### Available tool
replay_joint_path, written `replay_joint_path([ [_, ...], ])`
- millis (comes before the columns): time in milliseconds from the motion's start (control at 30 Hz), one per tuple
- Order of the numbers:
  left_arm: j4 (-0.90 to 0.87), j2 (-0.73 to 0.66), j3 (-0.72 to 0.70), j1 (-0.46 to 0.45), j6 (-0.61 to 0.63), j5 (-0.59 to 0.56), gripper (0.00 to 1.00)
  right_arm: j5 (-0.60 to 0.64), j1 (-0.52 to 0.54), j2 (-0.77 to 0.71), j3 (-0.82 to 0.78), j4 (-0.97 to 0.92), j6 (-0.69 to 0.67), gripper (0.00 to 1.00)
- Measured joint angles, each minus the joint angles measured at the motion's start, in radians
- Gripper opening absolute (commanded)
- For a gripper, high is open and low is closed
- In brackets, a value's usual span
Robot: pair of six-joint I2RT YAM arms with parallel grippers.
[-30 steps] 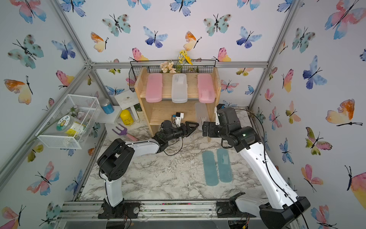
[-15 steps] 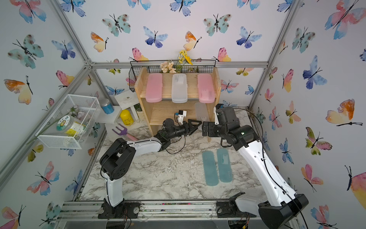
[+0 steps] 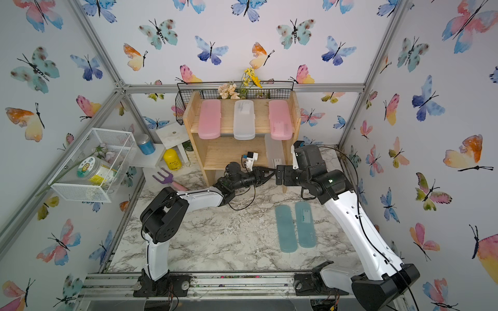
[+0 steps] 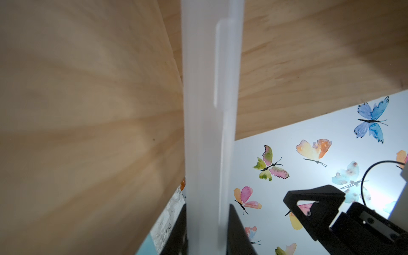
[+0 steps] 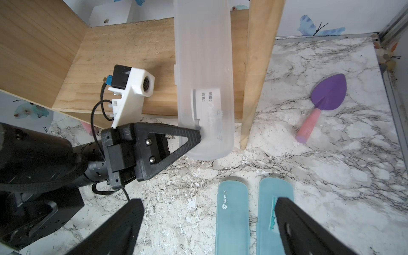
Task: Remove the pencil cases from the shelf
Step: Pick up the pencil case from the shelf.
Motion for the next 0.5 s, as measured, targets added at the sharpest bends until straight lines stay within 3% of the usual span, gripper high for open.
replay_joint_path([
  [233, -0.037, -0.175, -0.213, -0.001, 0.088, -0.024, 0.12, -0.087, 0.0, -0.013, -0.003, 0.025, -0.009, 0.99],
  [500, -0.222, -0.502, -0.472, -0.046, 0.263, -0.162, 0.12, -0.277, 0.017, -0.003, -0.142, 0.185, 0.04, 0.99],
])
